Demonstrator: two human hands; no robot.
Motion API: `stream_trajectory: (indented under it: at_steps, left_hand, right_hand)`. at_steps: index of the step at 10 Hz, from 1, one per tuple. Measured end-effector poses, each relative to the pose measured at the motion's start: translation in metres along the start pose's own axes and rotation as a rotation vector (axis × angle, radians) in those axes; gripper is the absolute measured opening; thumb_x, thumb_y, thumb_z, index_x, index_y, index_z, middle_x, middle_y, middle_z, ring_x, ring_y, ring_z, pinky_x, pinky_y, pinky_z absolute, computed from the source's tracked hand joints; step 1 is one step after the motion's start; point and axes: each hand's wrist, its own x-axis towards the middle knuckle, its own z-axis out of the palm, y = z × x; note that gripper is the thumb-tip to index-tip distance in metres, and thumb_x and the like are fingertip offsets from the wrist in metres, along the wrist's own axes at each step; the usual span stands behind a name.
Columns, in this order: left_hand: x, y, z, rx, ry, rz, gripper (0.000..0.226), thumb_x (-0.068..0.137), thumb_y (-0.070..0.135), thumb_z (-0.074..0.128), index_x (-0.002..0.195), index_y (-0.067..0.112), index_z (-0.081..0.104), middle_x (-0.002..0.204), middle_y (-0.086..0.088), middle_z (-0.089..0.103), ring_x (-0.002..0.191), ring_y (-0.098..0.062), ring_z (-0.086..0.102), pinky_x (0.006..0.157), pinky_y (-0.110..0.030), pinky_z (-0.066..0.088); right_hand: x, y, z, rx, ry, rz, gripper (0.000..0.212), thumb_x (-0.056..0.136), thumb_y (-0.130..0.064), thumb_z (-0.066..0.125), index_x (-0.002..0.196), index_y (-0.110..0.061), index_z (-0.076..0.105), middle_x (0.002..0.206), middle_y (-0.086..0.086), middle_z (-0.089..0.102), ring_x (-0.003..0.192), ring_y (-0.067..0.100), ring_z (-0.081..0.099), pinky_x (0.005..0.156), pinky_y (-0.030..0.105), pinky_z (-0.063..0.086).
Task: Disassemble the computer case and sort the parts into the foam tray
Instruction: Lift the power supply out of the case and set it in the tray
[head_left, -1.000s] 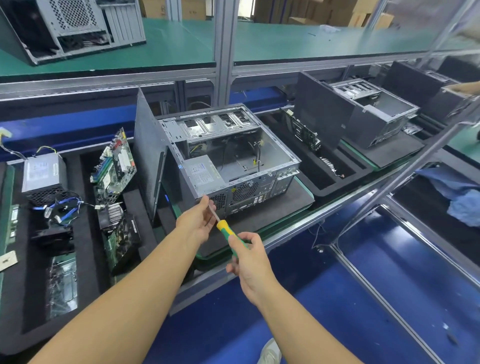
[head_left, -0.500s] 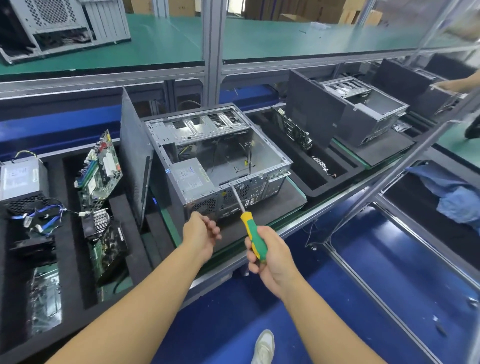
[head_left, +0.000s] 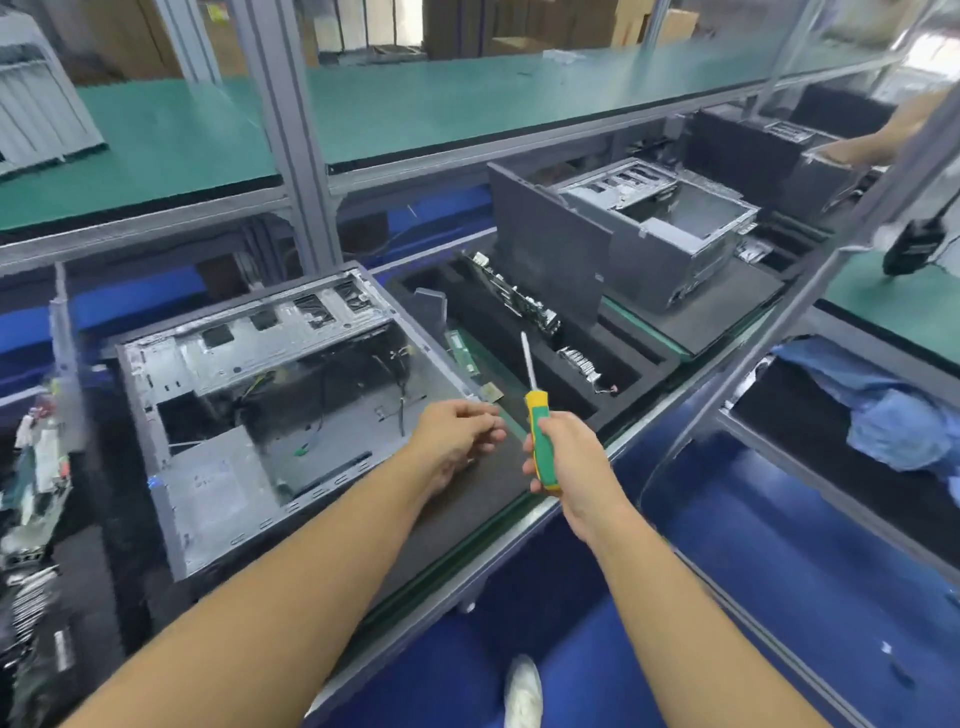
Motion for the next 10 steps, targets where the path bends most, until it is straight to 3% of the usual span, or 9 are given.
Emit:
stream_trajectory:
  at_steps: [1,2,3,5,6,7,8,9,10]
  left_hand:
    - [0.045,0.009,0.048,0.142,0.048,0.0,0.016,0.095,-0.007,0.054,0.086,0.004,0.061,0.076,-0.013,0.067,0.056,-0.015,0.064,0.048,-0.02,0.05]
    - [0.087,0.002,0.093,0.388,0.136,0.07,0.027,0.093,-0.005,0.046,0.078,0.012,0.061,0.075,-0.012,0.068,0.053,-0.012,0.061,0.051,-0.022,0.051]
    - [0.124,-0.008,0.125,0.457,0.18,0.062,0.027,0.09,-0.006,0.041,0.08,0.008,0.062,0.073,-0.011,0.068,0.054,-0.017,0.062,0.059,-0.03,0.056]
    - [0.188,-0.022,0.135,0.669,0.21,-0.102,0.023,0.093,0.01,0.049,0.085,0.001,0.069,0.096,-0.019,0.074,0.093,-0.034,0.07,0.078,-0.034,0.057]
    - [0.203,-0.024,0.137,0.79,0.151,-0.238,0.033,0.101,0.015,0.043,0.121,-0.002,0.062,0.128,-0.022,0.062,0.119,-0.037,0.058,0.089,-0.032,0.047]
    - [0.185,-0.001,0.135,0.692,0.133,-0.253,0.038,0.102,0.007,0.039,0.134,-0.007,0.053,0.136,-0.025,0.056,0.122,-0.035,0.056,0.096,-0.033,0.046]
    - [0.165,0.017,0.133,0.515,0.051,-0.162,0.032,0.1,0.005,0.042,0.122,0.001,0.063,0.116,-0.017,0.066,0.1,-0.025,0.06,0.085,-0.032,0.049]
    - [0.135,0.054,0.112,0.465,-0.017,-0.028,0.027,0.092,0.0,0.042,0.084,0.013,0.063,0.085,-0.003,0.071,0.084,-0.019,0.065,0.071,-0.029,0.051]
    - [0.095,0.085,0.061,0.653,0.004,0.112,0.022,0.093,0.007,0.047,0.091,0.023,0.063,0.082,0.016,0.073,0.08,0.0,0.068,0.073,-0.019,0.052]
  right_hand:
    - [0.044,-0.024,-0.038,-0.306,0.131,-0.073,0.017,0.101,-0.031,0.045,0.096,-0.017,0.054,0.08,0.004,0.062,0.061,0.019,0.056,0.053,0.035,0.046]
    - [0.082,-0.044,-0.076,-0.858,0.169,-0.197,0.02,0.101,-0.041,0.041,0.103,-0.024,0.051,0.088,0.002,0.065,0.08,0.029,0.061,0.071,0.041,0.048]
    - [0.116,-0.062,-0.098,-1.022,0.117,-0.222,0.022,0.102,-0.041,0.04,0.11,-0.024,0.051,0.095,0.005,0.065,0.086,0.034,0.06,0.08,0.044,0.051]
    - [0.167,-0.073,-0.125,-0.977,0.015,-0.199,0.023,0.102,-0.039,0.041,0.109,-0.021,0.053,0.094,0.006,0.065,0.084,0.031,0.061,0.078,0.045,0.053]
    - [0.186,-0.07,-0.129,-0.969,-0.034,-0.17,0.022,0.101,-0.04,0.041,0.11,-0.024,0.053,0.093,0.003,0.065,0.083,0.028,0.061,0.074,0.042,0.051]
    - [0.205,-0.07,-0.121,-0.904,-0.064,-0.159,0.02,0.1,-0.04,0.044,0.103,-0.024,0.056,0.089,0.0,0.065,0.08,0.023,0.059,0.07,0.038,0.048]
    - [0.216,-0.075,-0.095,-0.685,-0.123,-0.182,0.017,0.098,-0.038,0.049,0.094,-0.023,0.058,0.082,-0.002,0.067,0.071,0.02,0.059,0.067,0.037,0.048]
    - [0.212,-0.085,-0.059,-0.419,-0.239,-0.195,0.014,0.097,-0.031,0.054,0.09,-0.02,0.059,0.066,-0.005,0.06,0.055,0.013,0.051,0.051,0.028,0.044]
    - [0.201,-0.093,-0.02,-0.296,-0.427,-0.234,0.012,0.1,-0.027,0.051,0.092,-0.019,0.055,0.066,-0.002,0.058,0.052,0.016,0.051,0.047,0.028,0.043]
